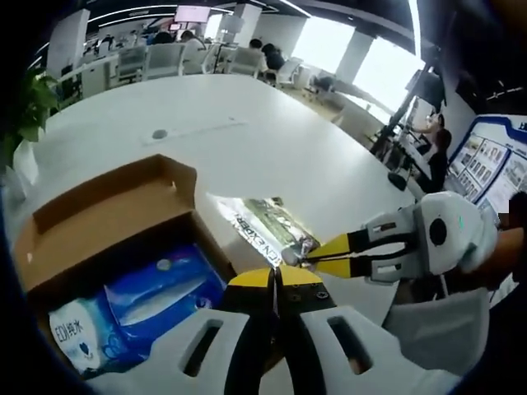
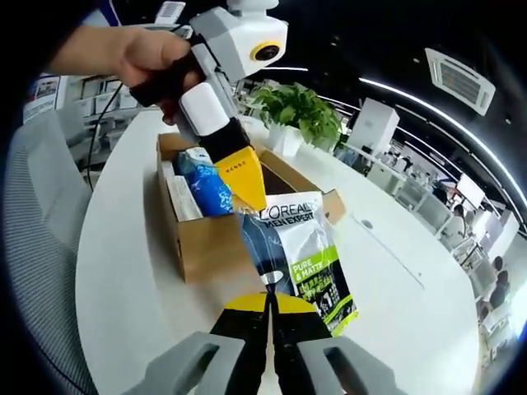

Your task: Operate the shoe box by opening the lid, removing the specified soft item, and placing it in the target area until the item is outside and the box remains undamaged.

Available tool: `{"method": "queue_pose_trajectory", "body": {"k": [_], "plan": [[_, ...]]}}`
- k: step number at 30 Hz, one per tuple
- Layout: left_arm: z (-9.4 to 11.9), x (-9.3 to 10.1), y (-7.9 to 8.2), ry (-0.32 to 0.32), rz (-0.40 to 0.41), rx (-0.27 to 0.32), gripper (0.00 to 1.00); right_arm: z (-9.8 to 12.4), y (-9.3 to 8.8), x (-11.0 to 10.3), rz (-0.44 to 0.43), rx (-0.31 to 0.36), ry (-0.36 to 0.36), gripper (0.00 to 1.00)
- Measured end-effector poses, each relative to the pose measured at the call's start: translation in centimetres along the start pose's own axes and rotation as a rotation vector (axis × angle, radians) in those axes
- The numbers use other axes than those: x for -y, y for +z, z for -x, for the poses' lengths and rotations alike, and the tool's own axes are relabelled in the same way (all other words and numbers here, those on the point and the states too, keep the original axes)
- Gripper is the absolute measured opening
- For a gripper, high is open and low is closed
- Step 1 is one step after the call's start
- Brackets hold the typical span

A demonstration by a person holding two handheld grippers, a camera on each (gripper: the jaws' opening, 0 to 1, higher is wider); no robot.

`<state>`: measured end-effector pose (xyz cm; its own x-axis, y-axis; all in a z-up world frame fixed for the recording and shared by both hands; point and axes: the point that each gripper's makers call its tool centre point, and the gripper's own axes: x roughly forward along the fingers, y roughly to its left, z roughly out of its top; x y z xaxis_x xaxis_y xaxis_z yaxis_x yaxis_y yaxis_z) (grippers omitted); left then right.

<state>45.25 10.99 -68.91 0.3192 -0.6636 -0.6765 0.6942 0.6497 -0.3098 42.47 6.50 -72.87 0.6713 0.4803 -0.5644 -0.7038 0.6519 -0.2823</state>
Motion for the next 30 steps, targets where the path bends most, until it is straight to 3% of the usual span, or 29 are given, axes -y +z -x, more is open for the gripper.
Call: {"method": "queue_pose_trajectory", "body": {"k": [13, 30], "plan": [[-0.8, -0.3, -0.5, 0.014, 0.020, -0.013, 0.00, -0.4, -0.8, 0.4, -0.026, -0.019, -0.017, 0.01], [-1.0, 0.0, 0.1, 0.024, 0.023, 0.004, 0.00, -0.9, 0.7, -0.1, -0.011, 0.006, -0.014, 0.00]]}}
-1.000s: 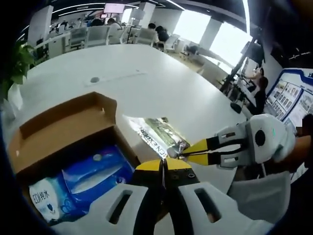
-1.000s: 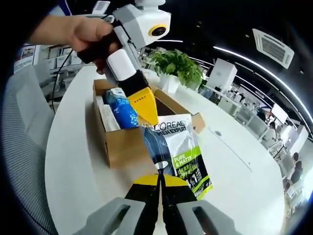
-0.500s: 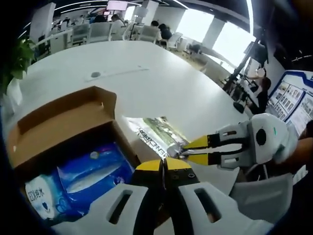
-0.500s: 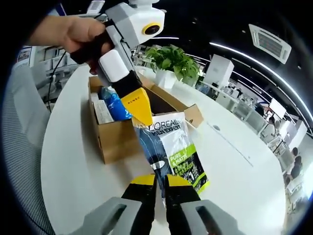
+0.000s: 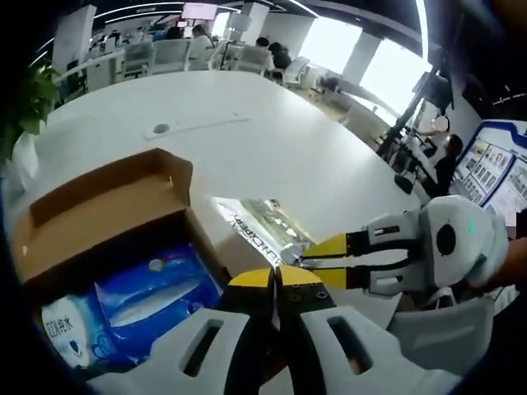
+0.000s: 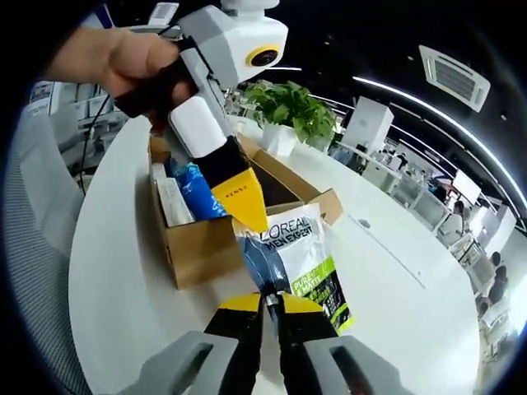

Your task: Operate the shoe box by opening the lid, removing the specified soft item, and placing it in the target area until the item is outside and the box remains undamaged.

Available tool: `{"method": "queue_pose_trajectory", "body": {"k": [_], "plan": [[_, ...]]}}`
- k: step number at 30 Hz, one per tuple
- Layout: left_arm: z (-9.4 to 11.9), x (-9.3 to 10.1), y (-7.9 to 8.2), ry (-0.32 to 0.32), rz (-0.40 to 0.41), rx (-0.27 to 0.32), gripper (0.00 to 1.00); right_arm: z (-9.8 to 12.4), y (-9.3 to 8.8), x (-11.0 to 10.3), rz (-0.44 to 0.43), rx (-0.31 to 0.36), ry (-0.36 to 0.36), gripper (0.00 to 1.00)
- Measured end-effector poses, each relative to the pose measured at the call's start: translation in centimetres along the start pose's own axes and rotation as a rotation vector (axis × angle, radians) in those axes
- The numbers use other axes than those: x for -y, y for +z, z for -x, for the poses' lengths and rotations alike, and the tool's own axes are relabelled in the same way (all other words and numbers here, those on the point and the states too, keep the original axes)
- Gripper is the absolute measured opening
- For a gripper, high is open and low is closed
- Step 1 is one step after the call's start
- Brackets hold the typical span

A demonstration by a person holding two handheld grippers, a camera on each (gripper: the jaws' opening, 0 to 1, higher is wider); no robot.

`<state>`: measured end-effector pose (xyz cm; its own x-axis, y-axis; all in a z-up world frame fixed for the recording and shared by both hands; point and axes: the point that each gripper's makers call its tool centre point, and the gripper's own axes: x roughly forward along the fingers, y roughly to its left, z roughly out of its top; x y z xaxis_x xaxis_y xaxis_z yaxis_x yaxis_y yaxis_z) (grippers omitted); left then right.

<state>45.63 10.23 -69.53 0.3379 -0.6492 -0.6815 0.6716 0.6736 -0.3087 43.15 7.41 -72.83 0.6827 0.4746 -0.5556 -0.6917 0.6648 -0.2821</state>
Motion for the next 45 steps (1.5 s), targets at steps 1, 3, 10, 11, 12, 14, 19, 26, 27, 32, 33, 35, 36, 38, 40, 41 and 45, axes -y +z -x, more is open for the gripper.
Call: {"method": "queue_pose_trajectory", "body": {"k": [1, 3, 10, 11, 12, 14, 19, 26, 27, 32, 33, 35, 36, 38, 40, 41, 45], "plan": [[0.0, 0.0, 0.0, 0.001, -0.003, -0.002, 0.00, 0.0, 0.0, -0.1, 0.000, 0.001, -0.001, 0.00], [0.0, -0.1, 0.1, 0.001, -0.002, 0.000, 0.00, 0.0, 0.0, -0.2, 0.003, 0.000, 0.004, 0.00], [0.1, -0.5, -0.1, 0.008, -0.015, -0.006, 0.01, 0.1, 0.1, -0.4, 0.016, 0.010, 0.004, 0.00], [0.1, -0.6, -0.1, 0.010, -0.017, -0.007, 0.02, 0.1, 0.1, -0.4, 0.017, 0.010, 0.004, 0.00], [0.1, -0.7, -0.1, 0.014, -0.027, -0.007, 0.02, 0.1, 0.1, -0.4, 0.019, 0.011, 0.004, 0.00], [0.2, -0.9, -0.1, 0.021, -0.045, -0.006, 0.03, 0.1, 0.3, -0.3, 0.025, 0.015, 0.004, 0.00], [0.5, -1.3, 0.1, 0.021, -0.044, 0.003, 0.05, 0.1, 0.5, -0.2, 0.026, 0.024, 0.002, 0.00], [1.4, -1.7, 0.6, 0.023, -0.047, 0.027, 0.11, 0.0, 0.2, -0.3, 0.050, 0.015, 0.013, 0.00], [1.6, -1.7, 0.7, 0.022, -0.052, 0.030, 0.11, 0.0, 0.2, -0.4, 0.054, 0.012, 0.015, 0.00], [2.4, -2.2, 0.8, 0.031, -0.064, 0.044, 0.14, -0.1, -0.2, -0.4, 0.075, 0.000, 0.019, 0.00], [2.6, -2.4, 0.8, 0.035, -0.064, 0.048, 0.14, -0.1, -0.3, -0.4, 0.076, -0.002, 0.020, 0.00], [2.9, -2.7, 0.8, 0.042, -0.063, 0.053, 0.15, -0.2, -0.5, -0.4, 0.075, -0.008, 0.025, 0.00], [3.0, -2.8, 0.8, 0.045, -0.062, 0.056, 0.15, -0.3, -0.6, -0.4, 0.077, -0.011, 0.025, 0.00], [3.3, -3.1, 0.6, 0.052, -0.057, 0.058, 0.15, -0.4, -0.9, -0.5, 0.077, -0.019, 0.032, 0.00], [3.6, -3.5, 0.5, 0.060, -0.053, 0.064, 0.15, -0.5, -1.2, -0.6, 0.085, -0.029, 0.038, 0.00], [3.7, -3.6, 0.4, 0.062, -0.049, 0.066, 0.15, -0.5, -1.3, -0.6, 0.090, -0.033, 0.041, 0.00], [4.4, -4.2, 0.1, 0.073, -0.041, 0.076, 0.16, -0.8, -1.8, -0.8, 0.106, -0.052, 0.052, 0.00]]}}
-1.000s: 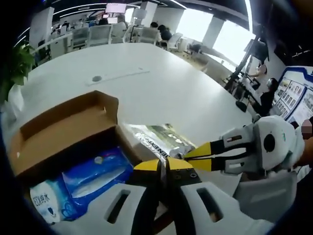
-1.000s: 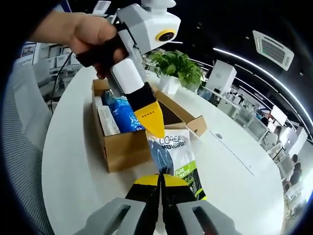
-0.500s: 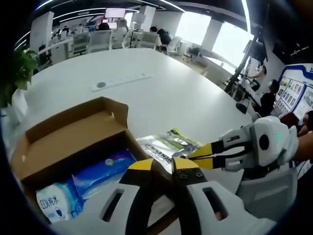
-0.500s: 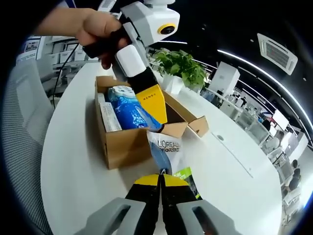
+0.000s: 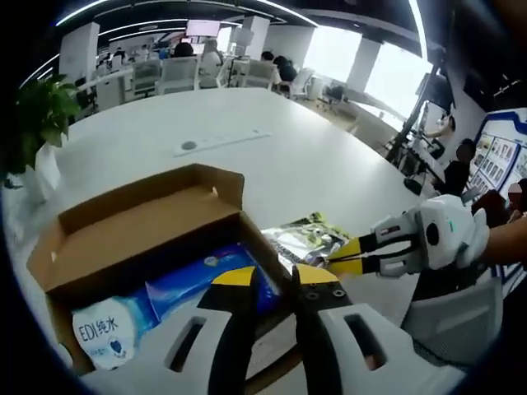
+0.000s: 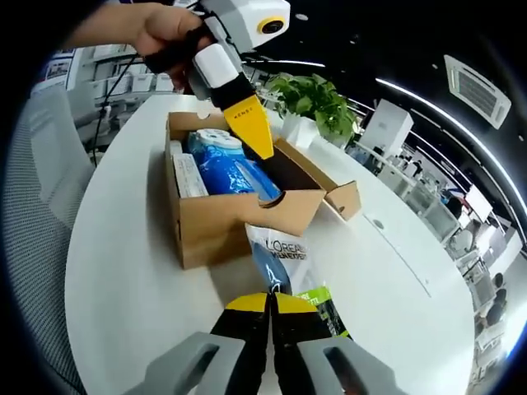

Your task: Operate the shoe box by opening the lid, removing the specified soft item, and placing it in the target area until the item is outside and the box remains undamaged.

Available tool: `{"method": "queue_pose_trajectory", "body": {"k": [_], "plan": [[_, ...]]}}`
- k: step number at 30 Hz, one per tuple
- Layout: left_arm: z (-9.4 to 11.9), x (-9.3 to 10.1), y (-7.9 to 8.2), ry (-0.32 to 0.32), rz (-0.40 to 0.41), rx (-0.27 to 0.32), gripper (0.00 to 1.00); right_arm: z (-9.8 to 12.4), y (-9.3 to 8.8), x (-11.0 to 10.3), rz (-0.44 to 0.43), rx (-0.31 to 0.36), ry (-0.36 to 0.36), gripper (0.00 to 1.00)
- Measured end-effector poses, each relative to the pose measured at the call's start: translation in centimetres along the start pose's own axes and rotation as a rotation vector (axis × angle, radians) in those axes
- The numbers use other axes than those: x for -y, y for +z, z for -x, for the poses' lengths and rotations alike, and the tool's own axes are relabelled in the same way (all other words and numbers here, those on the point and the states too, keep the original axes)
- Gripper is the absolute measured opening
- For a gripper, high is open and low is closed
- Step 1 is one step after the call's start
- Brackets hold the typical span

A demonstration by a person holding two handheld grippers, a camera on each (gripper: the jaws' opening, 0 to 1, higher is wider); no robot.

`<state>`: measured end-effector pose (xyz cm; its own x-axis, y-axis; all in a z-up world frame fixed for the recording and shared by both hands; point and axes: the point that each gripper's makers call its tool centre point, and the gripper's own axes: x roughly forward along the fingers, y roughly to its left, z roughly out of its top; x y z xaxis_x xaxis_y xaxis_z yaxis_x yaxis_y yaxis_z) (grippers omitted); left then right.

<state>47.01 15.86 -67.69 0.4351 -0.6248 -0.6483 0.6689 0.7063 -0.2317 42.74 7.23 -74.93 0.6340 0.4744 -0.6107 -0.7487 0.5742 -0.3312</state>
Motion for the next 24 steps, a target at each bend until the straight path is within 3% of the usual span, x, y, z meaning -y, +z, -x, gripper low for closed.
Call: {"method": "queue_pose_trajectory", "body": {"k": [12, 19, 24], "plan": [[2.1, -2.2, -0.7, 0.037, 0.041, 0.029, 0.16, -1.0, -2.3, -0.6, 0.020, -0.067, 0.021, 0.00], [2.7, -2.8, -1.1, 0.048, 0.045, 0.035, 0.17, -1.2, -3.2, -0.4, -0.051, -0.104, -0.001, 0.00], [3.0, -2.9, -1.1, 0.050, 0.034, 0.043, 0.17, -1.1, -3.7, 0.1, -0.070, -0.117, -0.036, 0.09]]}}
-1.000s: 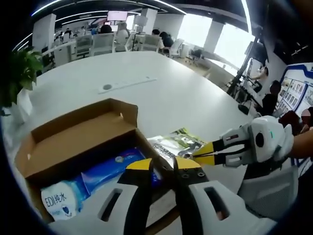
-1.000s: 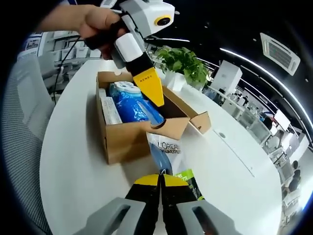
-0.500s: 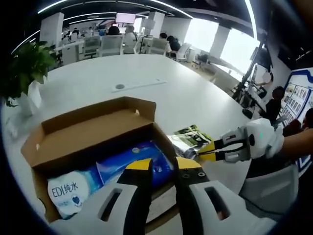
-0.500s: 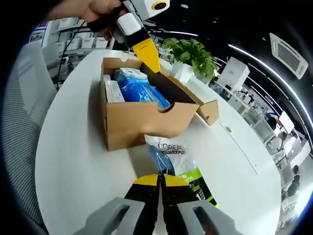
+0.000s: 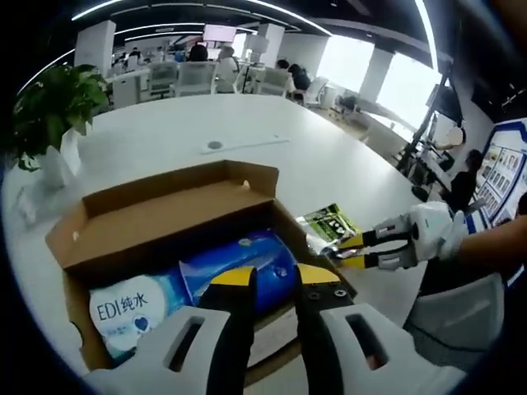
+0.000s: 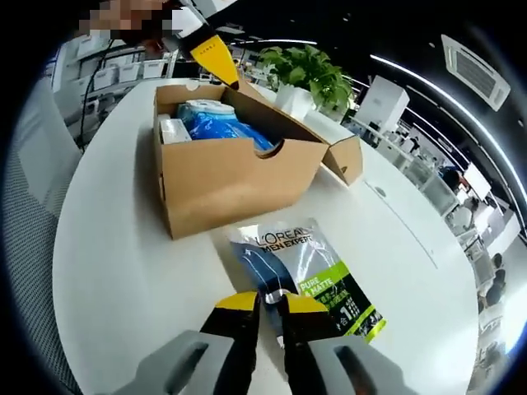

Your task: Operate the shoe box by opening the lid, removing the specified soft item, and placing it in the target area until the item is outside and the box remains undamaged.

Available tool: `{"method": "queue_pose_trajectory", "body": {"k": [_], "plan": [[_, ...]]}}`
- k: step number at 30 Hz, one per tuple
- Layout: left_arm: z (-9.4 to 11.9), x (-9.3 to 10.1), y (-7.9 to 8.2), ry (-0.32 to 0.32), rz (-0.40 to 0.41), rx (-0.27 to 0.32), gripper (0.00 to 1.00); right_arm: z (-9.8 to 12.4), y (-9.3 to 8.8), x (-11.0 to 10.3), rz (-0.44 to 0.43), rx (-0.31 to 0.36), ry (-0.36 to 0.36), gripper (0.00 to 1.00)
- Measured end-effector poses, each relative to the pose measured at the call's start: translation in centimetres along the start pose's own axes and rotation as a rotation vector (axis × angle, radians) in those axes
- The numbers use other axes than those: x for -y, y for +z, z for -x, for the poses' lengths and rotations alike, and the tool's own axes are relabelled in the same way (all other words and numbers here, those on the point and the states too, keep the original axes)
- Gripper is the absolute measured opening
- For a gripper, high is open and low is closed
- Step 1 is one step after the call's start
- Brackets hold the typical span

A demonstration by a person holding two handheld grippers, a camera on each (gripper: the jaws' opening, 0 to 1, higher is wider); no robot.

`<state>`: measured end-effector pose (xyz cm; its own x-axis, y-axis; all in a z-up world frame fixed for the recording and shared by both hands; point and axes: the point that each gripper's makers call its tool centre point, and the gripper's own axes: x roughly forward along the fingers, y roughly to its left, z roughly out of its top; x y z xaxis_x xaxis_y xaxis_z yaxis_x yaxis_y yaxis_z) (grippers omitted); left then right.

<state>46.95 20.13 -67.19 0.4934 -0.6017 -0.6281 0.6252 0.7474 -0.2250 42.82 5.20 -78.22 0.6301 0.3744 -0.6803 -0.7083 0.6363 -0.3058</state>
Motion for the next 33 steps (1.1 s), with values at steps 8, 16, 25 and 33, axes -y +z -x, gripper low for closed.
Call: {"method": "queue_pose_trajectory", "body": {"k": [8, 16, 25, 33], "plan": [[1.2, -1.1, 0.1, 0.011, -0.007, 0.024, 0.19, 0.8, -1.2, 1.1, -0.098, -0.003, -0.073, 0.34], [2.3, -2.5, -0.4, 0.034, -0.020, 0.040, 0.27, 1.8, -1.2, 2.6, -0.415, 0.090, -0.129, 0.63], [4.7, -4.6, -0.7, 0.081, -0.024, 0.066, 0.35, 1.5, -2.8, 3.0, -0.508, 0.060, -0.123, 0.82], [7.8, -6.6, -1.5, 0.135, -0.004, 0.092, 0.36, 1.0, -3.4, 3.1, -0.462, 0.042, -0.110, 0.76]]}}
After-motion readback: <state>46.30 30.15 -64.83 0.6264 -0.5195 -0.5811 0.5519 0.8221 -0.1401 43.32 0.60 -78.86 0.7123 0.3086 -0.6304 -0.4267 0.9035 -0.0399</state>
